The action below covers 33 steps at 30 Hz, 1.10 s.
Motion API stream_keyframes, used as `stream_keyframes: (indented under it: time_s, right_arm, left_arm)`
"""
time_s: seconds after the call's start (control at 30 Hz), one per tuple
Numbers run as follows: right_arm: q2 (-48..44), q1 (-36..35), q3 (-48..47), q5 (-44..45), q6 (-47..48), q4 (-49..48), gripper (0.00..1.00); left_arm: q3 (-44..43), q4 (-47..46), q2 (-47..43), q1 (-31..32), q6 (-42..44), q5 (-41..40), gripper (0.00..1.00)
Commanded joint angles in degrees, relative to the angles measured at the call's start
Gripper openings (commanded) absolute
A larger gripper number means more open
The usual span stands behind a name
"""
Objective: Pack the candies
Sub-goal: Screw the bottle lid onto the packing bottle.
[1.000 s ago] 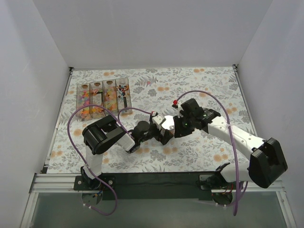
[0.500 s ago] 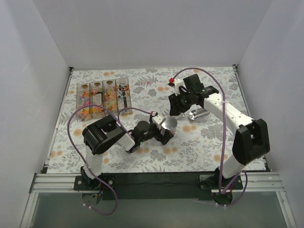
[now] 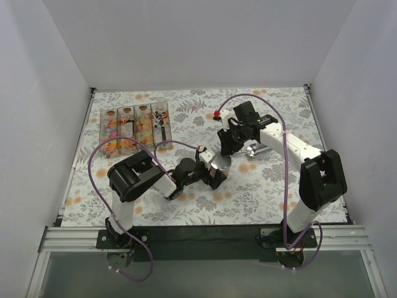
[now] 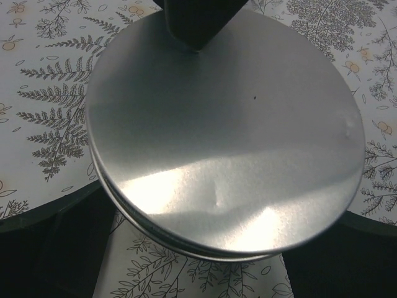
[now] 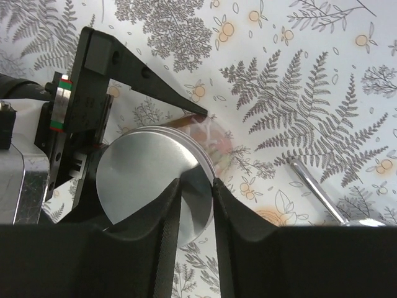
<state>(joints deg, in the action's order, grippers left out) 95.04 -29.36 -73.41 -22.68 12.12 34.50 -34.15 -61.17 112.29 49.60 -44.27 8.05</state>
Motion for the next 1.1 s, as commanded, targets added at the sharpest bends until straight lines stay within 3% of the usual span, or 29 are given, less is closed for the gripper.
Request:
stream_keyframes:
  time_s: [0.0, 0.17, 0.43, 0.53, 0.6, 0.77, 0.93, 1.07]
  right_arm:
    - [-2.84, -1.84, 4.74, 0.25, -1.22, 2.85, 0.3]
    - [-7.85, -2.36, 10.64, 3.78, -5.25, 2.85, 0.21]
    - [-14.97, -9.65, 20.31, 5.45, -22.46, -2.06, 0.2]
    - [-17.86, -9.48, 21.55, 8.77, -24.69, -2.16, 0.21]
    - [-19.28, -8.09, 20.68, 12.39, -23.47, -1.46, 0.22]
    - [-19.02, 1.41, 12.53, 9.15, -14.61, 0.39, 0.34]
    - [-10.07, 3.17, 3.55, 2.83, -5.19, 0.39, 0.5]
    - [-3.39, 3.17, -2.43, -4.28, -1.32, 0.48, 0.51]
  left_arm:
    - [-0.3, 9.22, 2.58, -0.12, -1.26, -2.69, 0.98]
    - [-0.56, 9.57, 2.67, -0.12, -1.78, -3.66, 0.98]
    - [-0.57, 9.49, 2.76, -0.03, -1.96, -4.27, 0.98]
    - [0.22, 9.14, 2.58, -0.12, -1.87, -4.1, 0.98]
    - [0.57, 8.7, 2.32, -0.03, -1.61, -4.01, 0.98]
    - [0.67, 8.17, 2.41, -0.12, -1.43, -3.05, 0.98]
    - [0.84, 7.64, 2.41, -0.12, -1.43, -2.08, 0.98]
    - [0.93, 8.34, 2.06, -0.03, -1.43, -2.16, 0.98]
